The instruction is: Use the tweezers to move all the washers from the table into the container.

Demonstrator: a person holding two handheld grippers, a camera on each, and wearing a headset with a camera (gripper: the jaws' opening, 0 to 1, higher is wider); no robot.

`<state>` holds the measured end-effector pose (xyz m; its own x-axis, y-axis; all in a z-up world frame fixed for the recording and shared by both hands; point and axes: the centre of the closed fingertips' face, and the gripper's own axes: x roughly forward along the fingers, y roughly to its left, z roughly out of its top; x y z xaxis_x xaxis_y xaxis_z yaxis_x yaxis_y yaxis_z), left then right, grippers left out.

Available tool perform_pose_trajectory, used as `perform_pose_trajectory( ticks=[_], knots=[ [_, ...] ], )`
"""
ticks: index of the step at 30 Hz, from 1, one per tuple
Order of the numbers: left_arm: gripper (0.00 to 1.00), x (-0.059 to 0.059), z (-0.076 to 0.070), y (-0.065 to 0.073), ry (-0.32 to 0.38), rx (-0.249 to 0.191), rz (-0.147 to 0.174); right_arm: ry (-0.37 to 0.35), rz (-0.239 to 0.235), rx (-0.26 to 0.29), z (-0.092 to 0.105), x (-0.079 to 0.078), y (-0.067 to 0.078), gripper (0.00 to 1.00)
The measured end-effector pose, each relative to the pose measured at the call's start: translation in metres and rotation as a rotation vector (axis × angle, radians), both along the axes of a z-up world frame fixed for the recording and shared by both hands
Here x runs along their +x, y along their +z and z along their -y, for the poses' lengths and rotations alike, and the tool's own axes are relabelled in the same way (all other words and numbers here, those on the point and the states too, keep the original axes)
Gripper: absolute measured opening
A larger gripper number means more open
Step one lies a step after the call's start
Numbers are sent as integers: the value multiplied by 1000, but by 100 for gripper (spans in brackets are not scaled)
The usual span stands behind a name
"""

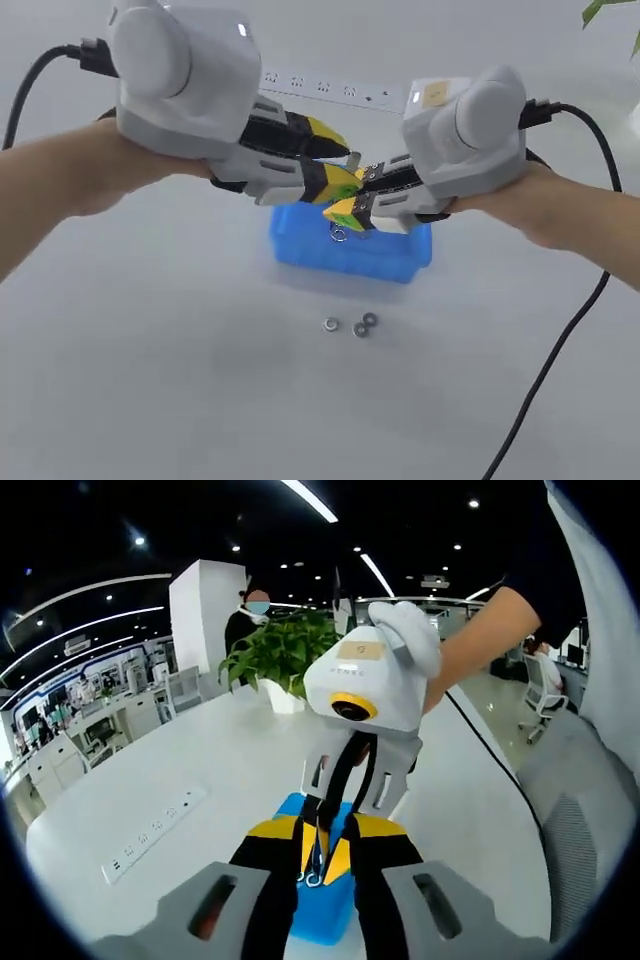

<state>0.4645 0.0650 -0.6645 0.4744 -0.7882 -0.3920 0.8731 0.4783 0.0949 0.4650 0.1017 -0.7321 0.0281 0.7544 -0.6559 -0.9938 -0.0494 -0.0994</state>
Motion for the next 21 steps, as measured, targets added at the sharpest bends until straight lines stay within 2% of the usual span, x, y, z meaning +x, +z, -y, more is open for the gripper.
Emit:
perform_pose_trajectory(
  ticks=[2,7,11,12,14,18,19,21],
  knots=[
    [16,-1,2,1,-14,10,3,7,1,-3,-1,-2,0,10],
    [14,-5,3,4,-47,8,-6,22,2,-8,-1,-6,0,10],
    [13,-9,3,1,-72,45,-8,29,5,-11,-1,-8,0,10],
    [13,-9,4,1,-73,43,-11,30,5,-11,-1,-8,0,10],
    [11,-10,4,1,-78,58,1,34,4,-12,0,-9,0,10],
    [8,-9,4,1,-80,63,3,39,4,-15,0,-10,-1,10],
    [8,-8,3,1,-80,78,15,39,5,-17,1,-10,-1,10],
    [7,-8,3,1,-82,80,11,33,3,-16,1,-9,-1,10]
  ],
)
